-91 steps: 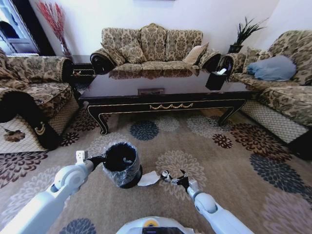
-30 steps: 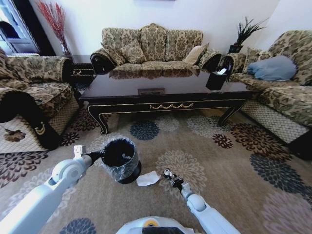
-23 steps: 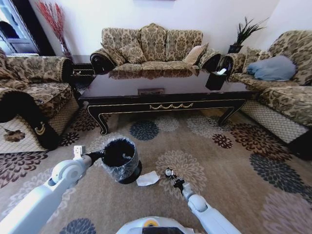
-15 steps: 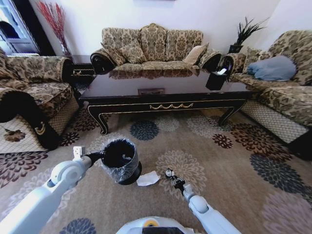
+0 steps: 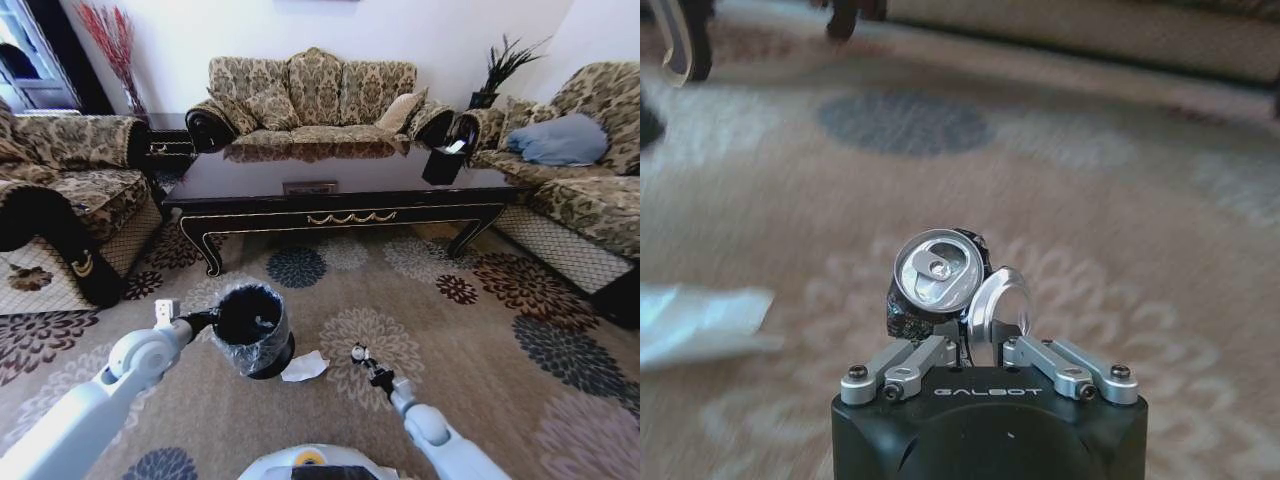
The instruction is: Move to the front of the table and pick up the trash from the floor, then place it into the trash bin.
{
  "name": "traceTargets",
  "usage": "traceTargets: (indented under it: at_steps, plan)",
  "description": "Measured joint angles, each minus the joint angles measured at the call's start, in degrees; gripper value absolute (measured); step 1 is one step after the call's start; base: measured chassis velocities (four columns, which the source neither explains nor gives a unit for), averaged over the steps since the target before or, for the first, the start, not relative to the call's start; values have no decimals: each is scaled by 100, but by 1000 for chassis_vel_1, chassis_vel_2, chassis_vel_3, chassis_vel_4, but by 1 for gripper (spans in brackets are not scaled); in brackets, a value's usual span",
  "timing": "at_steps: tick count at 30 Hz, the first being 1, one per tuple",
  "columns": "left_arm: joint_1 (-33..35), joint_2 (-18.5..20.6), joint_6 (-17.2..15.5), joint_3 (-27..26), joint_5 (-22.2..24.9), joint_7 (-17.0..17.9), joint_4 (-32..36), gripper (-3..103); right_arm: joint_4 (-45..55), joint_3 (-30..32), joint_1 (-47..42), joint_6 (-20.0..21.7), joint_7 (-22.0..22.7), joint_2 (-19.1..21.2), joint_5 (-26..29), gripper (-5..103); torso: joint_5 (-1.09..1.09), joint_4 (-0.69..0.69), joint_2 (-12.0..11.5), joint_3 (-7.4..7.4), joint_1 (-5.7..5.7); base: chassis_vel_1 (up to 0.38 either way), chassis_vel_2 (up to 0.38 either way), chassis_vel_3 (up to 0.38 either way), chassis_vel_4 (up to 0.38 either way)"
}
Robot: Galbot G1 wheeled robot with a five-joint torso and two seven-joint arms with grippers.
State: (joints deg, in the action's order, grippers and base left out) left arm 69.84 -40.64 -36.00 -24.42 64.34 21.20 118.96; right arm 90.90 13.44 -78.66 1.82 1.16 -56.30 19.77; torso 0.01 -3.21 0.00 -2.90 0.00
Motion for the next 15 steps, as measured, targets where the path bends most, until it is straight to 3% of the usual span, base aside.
traceTargets:
  at_steps: [7,15]
  plan:
    - [-198,114,-9,294,-70,6,33,4,1141,662,-499,147,70,239,354,15,-1,-1,0,0,0,0,0,0,0]
    - [-105,232,-6,393,-373,-73,86,4,1826,731,-658,276,124,444,609,15,0,3,0,0,0,0,0,0,0]
